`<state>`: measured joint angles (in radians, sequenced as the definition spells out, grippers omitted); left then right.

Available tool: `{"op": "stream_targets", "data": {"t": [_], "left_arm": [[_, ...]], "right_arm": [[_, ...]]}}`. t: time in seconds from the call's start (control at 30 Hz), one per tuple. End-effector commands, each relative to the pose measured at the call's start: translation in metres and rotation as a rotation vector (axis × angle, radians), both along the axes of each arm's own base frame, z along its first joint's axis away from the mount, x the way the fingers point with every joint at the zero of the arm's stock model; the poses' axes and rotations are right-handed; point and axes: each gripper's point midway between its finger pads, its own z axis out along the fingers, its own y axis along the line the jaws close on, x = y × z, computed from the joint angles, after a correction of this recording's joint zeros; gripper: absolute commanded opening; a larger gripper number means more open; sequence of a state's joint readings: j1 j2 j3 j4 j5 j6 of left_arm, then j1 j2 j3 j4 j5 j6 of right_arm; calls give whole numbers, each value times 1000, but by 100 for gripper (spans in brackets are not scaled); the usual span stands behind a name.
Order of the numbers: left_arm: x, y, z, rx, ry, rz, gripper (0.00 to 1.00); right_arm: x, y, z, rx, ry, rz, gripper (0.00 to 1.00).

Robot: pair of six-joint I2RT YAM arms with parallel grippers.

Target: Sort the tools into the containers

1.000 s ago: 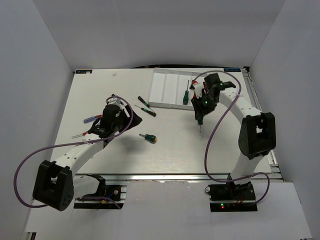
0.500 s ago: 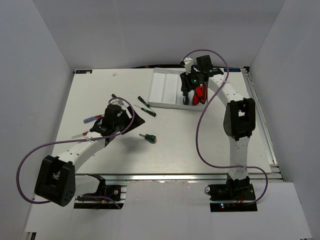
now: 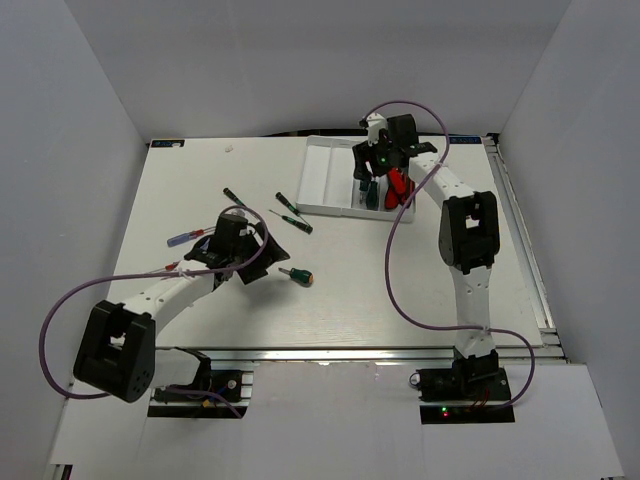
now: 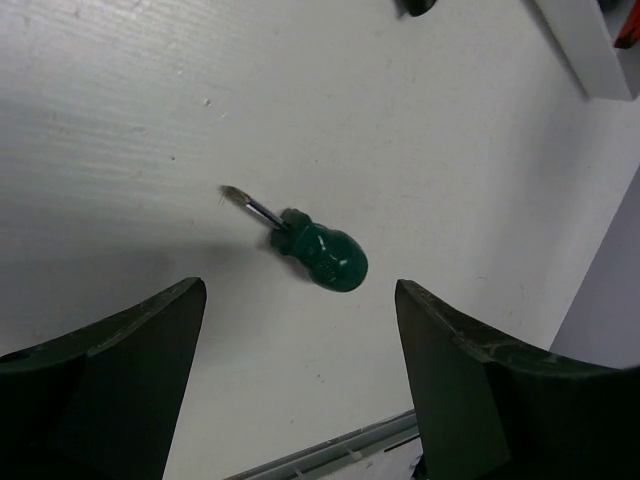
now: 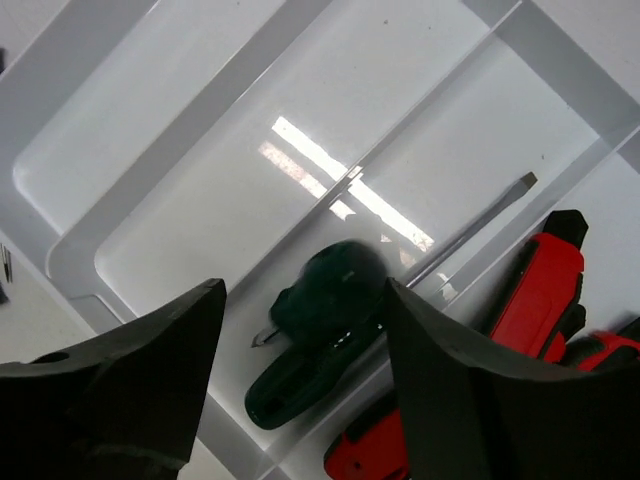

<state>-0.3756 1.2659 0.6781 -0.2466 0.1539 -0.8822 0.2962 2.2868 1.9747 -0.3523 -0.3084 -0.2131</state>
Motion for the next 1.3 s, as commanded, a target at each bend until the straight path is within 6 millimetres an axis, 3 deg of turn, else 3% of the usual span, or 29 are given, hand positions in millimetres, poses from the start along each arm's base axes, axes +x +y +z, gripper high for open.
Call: {"op": "stream_targets", "data": {"t": [0.0,0.13,0.17,0.2,0.23,0.27,0.3,0.33,0.37,0.4,0.43,0.5,0.53,0.6,0.63,0.97,1.1,1.13,1.23,1.27], "left_arm": [[-4,-5,-3,-10,72,36,87],[-2,-11,-11,27,150,69,87],[7,-12,-12,56,160,86,87],[1,-12,-18,91,206,86,87],[2,-15,-20,93,234,108,87],[-2,-13,-31,128,288,116,86],[4,-20,-26,130,283,117,86],[4,-23,-28,135,300,127,85],[2,-25,-31,142,330,137,82],[5,-33,-34,149,350,137,80],[8,-32,-38,174,354,157,77],[10,-41,-47,195,416,163,68],[11,-44,-50,203,437,162,66],[11,-50,-60,231,492,168,62],[9,-52,-62,242,508,168,62],[5,-68,-76,249,561,132,53],[12,-73,-70,251,529,94,35],[15,-74,-67,259,508,72,26],[32,-82,-50,257,431,22,16],[48,-84,-38,286,352,-28,12]], "right_arm": [[17,7,32,39,-109,-7,75],[8,2,59,68,-141,9,87],[2,7,65,91,-136,52,89],[-3,4,72,93,-150,102,89],[-24,14,86,154,-130,213,89],[-34,15,96,173,-135,264,89],[-46,14,92,179,-126,311,89],[-58,15,112,195,-165,343,89],[-68,15,118,213,-176,372,89],[-83,13,100,210,-136,379,89],[-91,11,120,214,-195,390,89],[-110,6,108,209,-170,397,89],[-117,3,117,205,-191,402,89],[-128,-3,108,202,-162,390,89],[-134,-6,117,205,-179,389,89],[-148,-42,114,210,-170,318,90],[-148,-47,115,214,-169,306,89],[-148,-49,116,215,-167,304,89],[-147,-54,121,217,-182,295,89],[-147,-59,124,216,-191,288,89]]}}
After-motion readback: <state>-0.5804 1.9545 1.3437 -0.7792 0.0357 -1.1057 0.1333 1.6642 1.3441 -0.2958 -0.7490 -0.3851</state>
